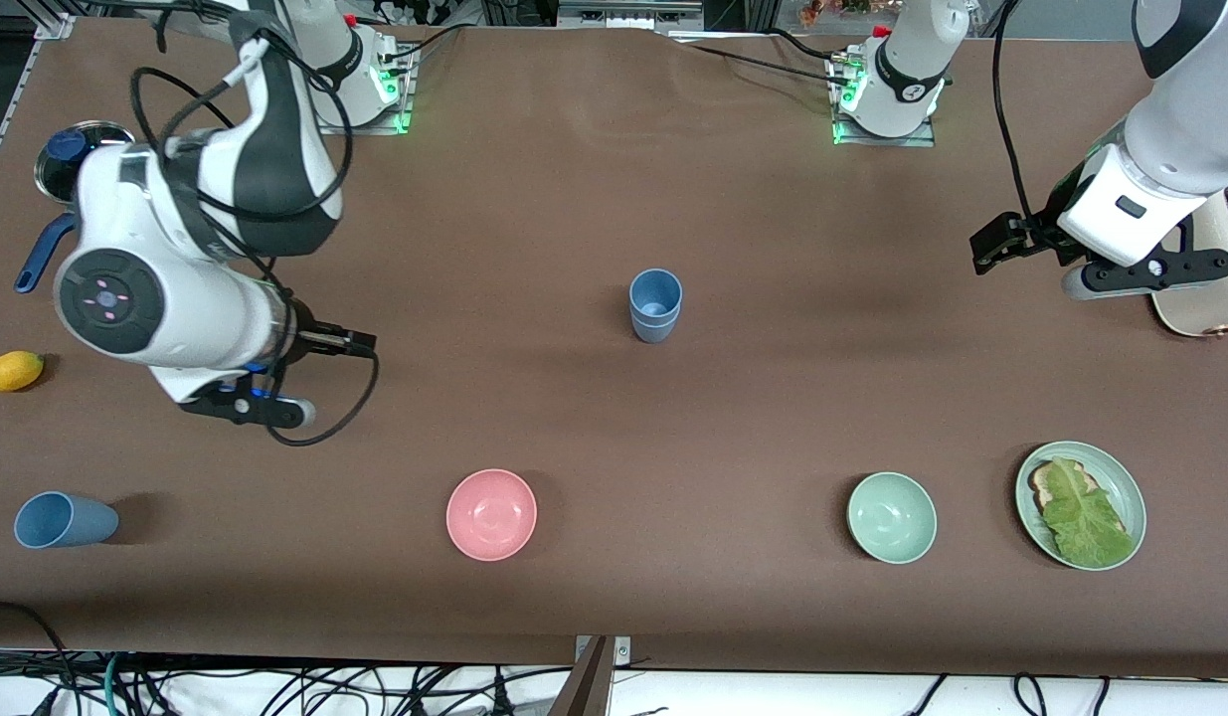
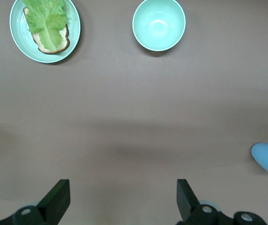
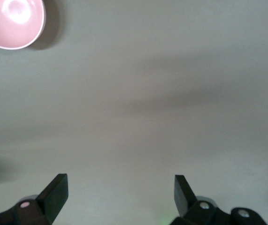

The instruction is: Stack blue cups with both arms

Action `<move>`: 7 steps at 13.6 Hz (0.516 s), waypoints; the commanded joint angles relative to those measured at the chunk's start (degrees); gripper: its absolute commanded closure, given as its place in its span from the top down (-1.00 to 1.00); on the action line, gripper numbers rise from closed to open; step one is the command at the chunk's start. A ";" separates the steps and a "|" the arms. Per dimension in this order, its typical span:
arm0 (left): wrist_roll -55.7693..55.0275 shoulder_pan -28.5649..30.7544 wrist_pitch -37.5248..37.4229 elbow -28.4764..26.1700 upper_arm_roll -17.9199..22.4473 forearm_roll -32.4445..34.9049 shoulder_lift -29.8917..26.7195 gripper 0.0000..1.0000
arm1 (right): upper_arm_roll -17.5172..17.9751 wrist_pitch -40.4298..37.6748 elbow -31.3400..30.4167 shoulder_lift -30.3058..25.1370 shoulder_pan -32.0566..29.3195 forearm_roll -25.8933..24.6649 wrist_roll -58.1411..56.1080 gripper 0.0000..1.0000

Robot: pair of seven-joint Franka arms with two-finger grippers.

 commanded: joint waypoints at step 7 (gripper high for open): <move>0.53 0.04 -0.29 -0.78 0.25 -0.91 -0.96 1.00 | 17.86 13.38 -21.33 -21.29 -16.15 -15.96 -5.76 1.00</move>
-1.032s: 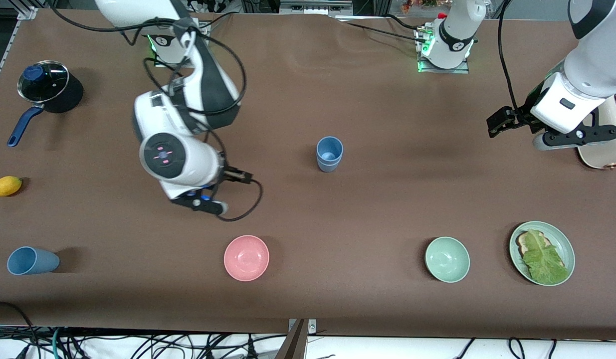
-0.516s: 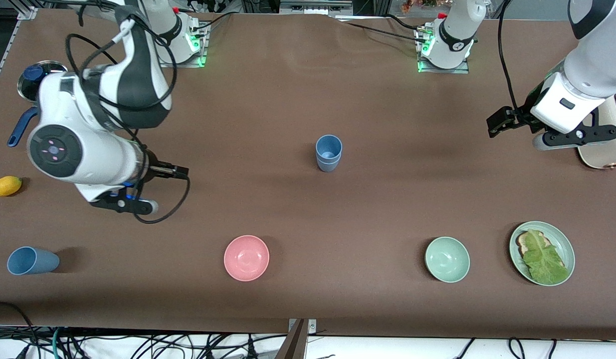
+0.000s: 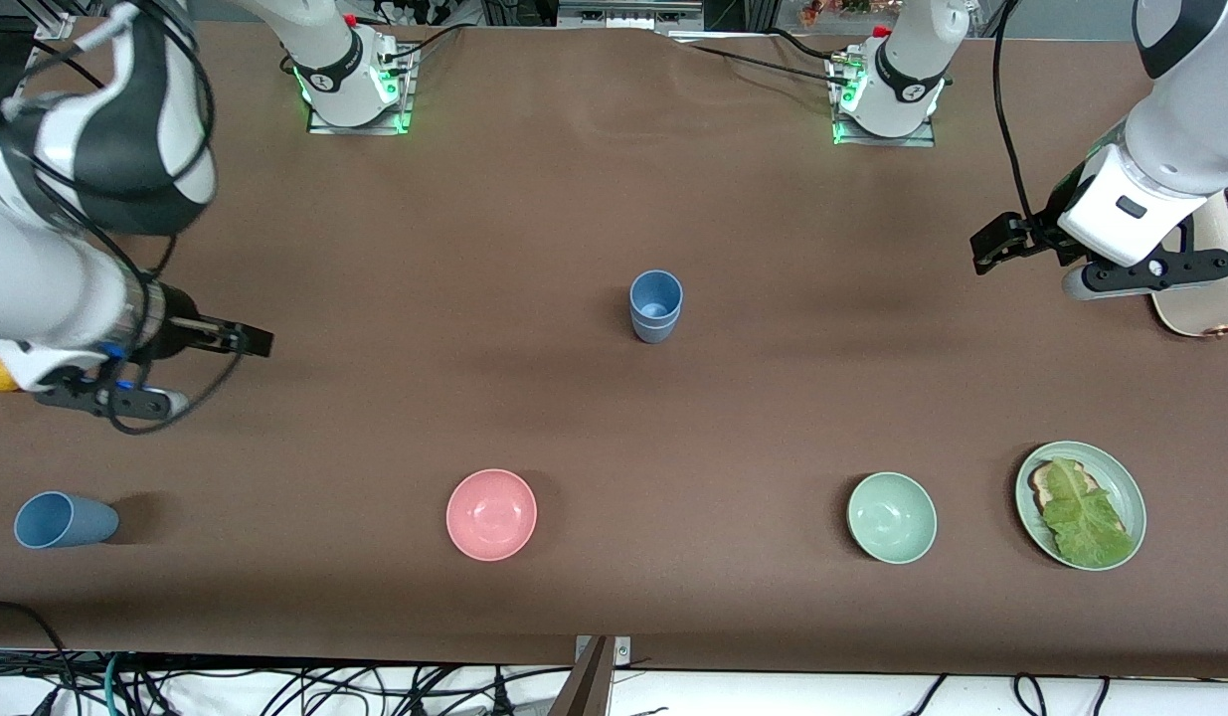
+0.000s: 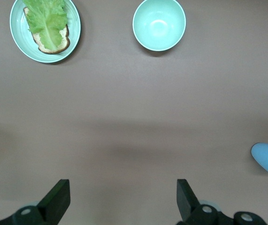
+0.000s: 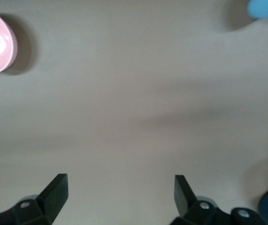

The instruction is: Stack blue cups with both arms

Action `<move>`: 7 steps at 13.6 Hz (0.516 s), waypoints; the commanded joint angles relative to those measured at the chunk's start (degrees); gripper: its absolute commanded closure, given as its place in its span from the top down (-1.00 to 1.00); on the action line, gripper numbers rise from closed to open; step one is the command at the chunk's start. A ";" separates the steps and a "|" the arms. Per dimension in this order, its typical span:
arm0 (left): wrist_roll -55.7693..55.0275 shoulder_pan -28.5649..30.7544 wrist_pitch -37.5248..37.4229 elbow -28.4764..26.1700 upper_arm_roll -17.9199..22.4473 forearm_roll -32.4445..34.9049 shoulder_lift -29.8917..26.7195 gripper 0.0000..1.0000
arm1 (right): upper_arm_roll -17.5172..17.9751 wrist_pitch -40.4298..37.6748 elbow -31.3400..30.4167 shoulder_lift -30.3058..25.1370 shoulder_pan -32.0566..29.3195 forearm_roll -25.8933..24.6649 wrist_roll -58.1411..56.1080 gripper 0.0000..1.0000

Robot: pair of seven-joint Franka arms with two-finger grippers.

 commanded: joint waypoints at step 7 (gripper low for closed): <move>0.53 0.01 -0.27 -0.77 0.24 -0.91 -0.96 1.00 | 12.94 4.67 -16.49 -19.47 -14.04 -5.44 1.79 1.00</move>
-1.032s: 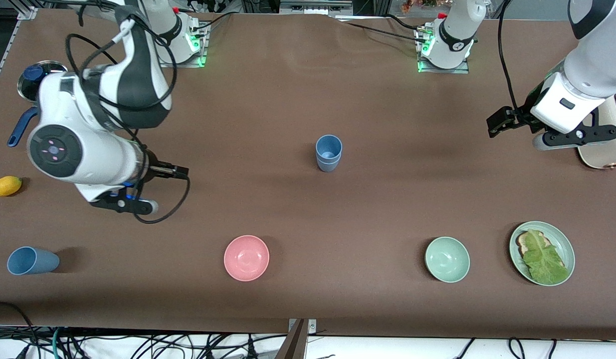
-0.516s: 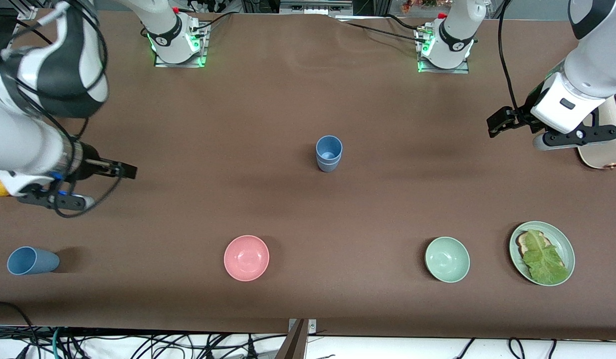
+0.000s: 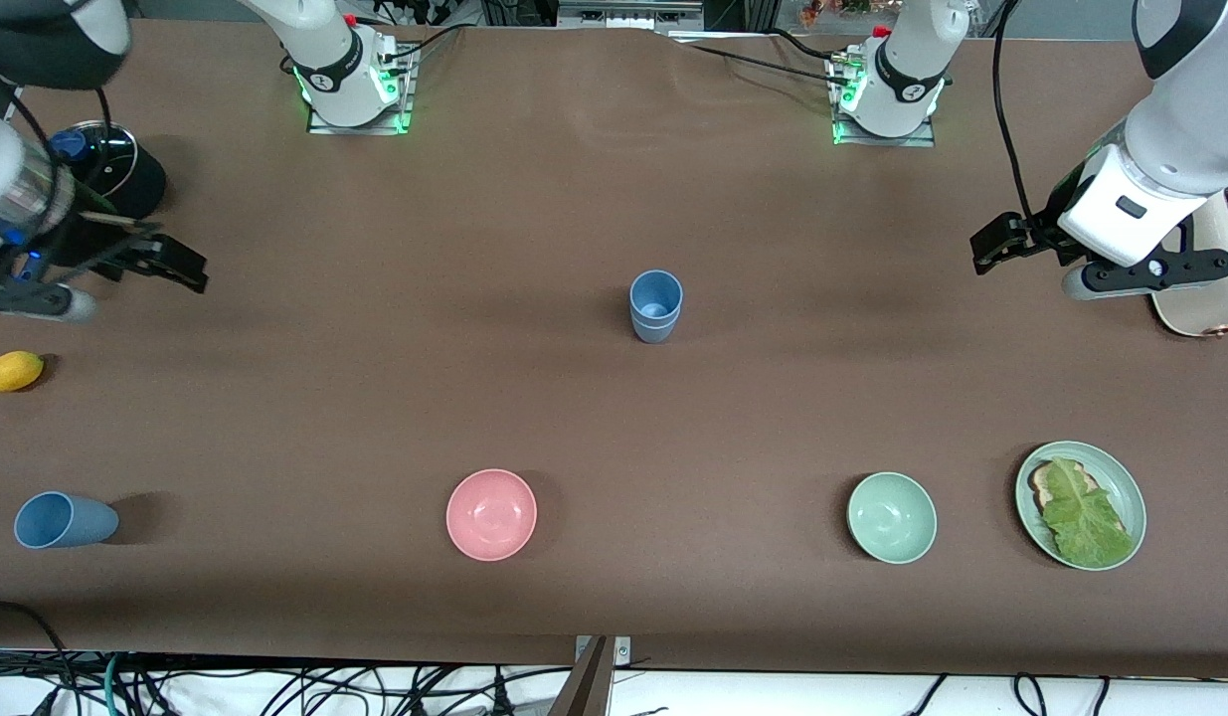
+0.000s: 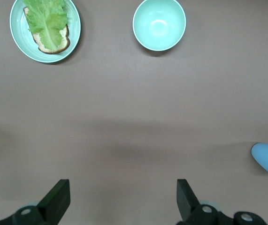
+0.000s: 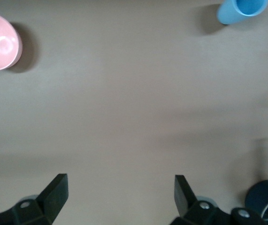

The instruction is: Stack blue cups with both arms

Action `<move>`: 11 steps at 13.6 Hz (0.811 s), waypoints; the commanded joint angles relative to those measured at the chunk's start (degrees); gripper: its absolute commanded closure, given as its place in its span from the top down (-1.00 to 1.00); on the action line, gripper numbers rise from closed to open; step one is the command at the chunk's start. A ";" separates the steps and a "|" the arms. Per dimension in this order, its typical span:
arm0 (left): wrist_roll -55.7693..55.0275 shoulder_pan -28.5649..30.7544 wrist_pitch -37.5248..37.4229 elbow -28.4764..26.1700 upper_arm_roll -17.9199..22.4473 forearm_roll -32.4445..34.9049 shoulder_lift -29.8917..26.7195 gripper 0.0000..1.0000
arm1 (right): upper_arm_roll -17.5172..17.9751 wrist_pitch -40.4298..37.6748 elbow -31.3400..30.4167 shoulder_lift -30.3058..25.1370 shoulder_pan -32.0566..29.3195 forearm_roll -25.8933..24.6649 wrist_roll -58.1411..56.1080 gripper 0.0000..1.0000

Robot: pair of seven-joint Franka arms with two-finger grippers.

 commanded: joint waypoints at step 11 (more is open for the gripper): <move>0.53 0.01 -0.62 -0.75 0.25 -1.00 -0.96 1.00 | 5.73 -3.80 -1.04 -0.48 -5.80 0.72 -4.47 1.00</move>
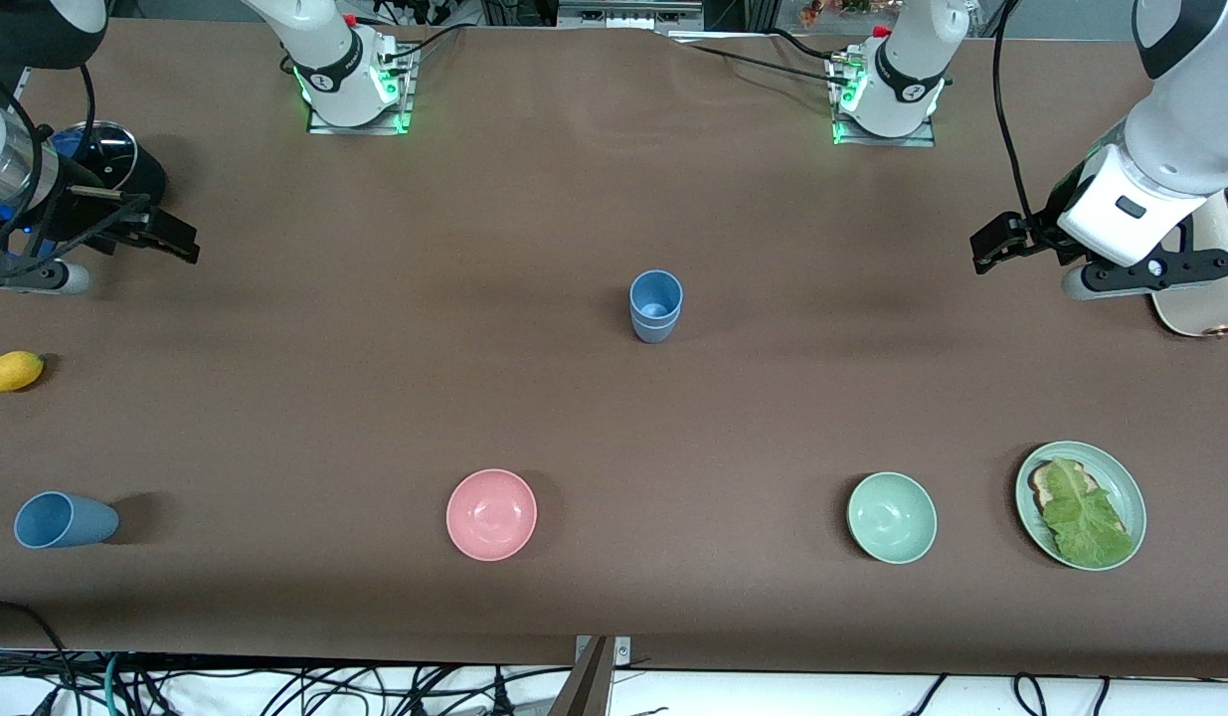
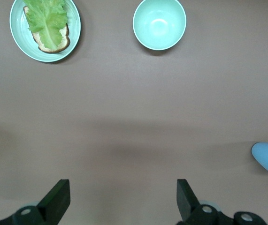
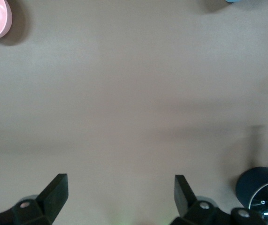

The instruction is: Stack blue cups with both arms

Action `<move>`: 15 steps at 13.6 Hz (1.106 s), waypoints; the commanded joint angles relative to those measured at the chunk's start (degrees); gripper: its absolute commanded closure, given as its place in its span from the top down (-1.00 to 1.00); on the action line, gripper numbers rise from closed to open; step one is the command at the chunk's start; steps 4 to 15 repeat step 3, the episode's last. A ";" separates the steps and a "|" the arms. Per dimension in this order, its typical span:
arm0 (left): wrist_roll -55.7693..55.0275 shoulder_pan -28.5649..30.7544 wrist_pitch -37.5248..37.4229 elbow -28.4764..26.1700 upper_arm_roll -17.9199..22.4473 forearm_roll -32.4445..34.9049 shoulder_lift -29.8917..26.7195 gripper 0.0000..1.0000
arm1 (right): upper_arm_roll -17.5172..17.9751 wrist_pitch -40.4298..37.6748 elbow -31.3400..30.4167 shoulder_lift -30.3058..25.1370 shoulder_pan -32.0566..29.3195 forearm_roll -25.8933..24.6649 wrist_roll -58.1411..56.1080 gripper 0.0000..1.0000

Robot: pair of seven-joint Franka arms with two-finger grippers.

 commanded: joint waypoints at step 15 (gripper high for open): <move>0.53 0.00 -0.41 -0.75 0.25 -1.00 -0.96 1.00 | 0.62 -0.24 1.11 0.60 -0.88 0.55 -0.84 1.00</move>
